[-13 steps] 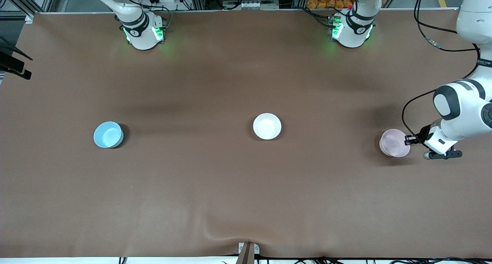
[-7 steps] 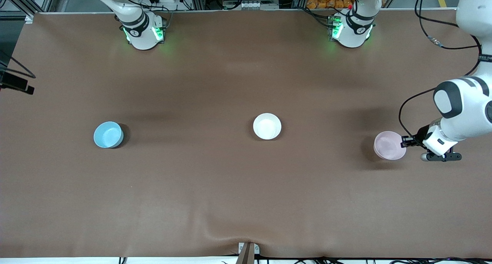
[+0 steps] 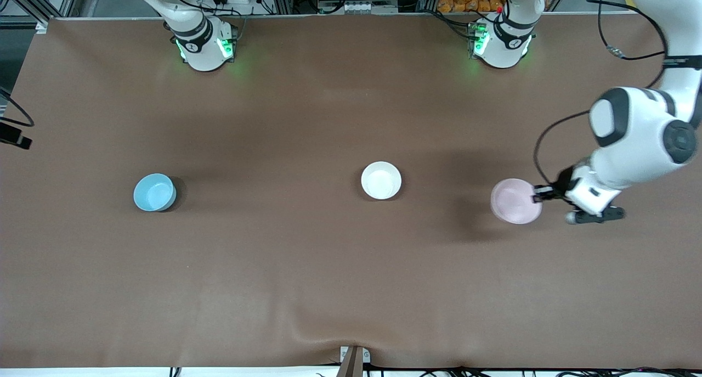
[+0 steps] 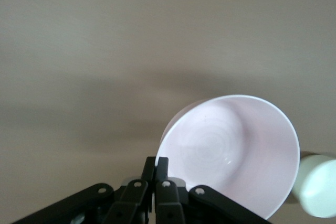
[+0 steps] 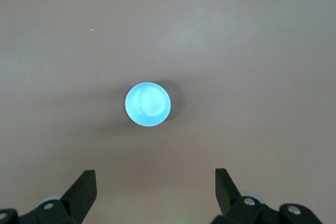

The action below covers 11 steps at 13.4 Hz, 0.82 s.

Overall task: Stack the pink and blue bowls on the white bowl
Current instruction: 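Carry the pink bowl with the left gripper toward the white bowl, then lower the pink bowl into the white bowl while the right gripper reaches the blue bowl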

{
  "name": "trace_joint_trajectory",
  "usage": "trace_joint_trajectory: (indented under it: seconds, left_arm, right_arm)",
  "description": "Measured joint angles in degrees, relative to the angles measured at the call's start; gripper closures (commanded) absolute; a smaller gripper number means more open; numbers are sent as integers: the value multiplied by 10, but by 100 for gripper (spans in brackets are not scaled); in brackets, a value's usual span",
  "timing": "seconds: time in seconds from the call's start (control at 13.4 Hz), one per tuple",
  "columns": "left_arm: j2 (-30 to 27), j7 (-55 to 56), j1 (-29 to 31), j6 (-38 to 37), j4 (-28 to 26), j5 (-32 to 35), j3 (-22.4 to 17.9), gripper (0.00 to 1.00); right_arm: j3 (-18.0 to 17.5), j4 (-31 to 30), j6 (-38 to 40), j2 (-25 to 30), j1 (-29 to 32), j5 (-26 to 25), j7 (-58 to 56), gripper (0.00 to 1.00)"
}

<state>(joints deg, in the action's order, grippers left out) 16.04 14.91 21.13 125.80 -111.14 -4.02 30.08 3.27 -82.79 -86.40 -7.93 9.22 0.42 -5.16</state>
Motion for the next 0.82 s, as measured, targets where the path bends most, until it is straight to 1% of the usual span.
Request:
trace_joint_trajectory:
  seconds: [0.15,0.3,0.52,0.82]
  left_arm:
    - [0,59,-4,0,0,0,40,100]
    - [0,107,-15,1,0,0,63,100]
    - [1,182,-71,12,1,8,67,100]
    - [12,304,-139,24,0,53,68,100]
  right_arm:
    - [-3,0,-1,-3,-22,0,1,0]
    - [-3,-2,-1,-4,-33,-1,2,0]
    - [0,-3,-1,-7,-29,0,2,0]
    - [-1,-7,1,-16,-31,1,2,0]
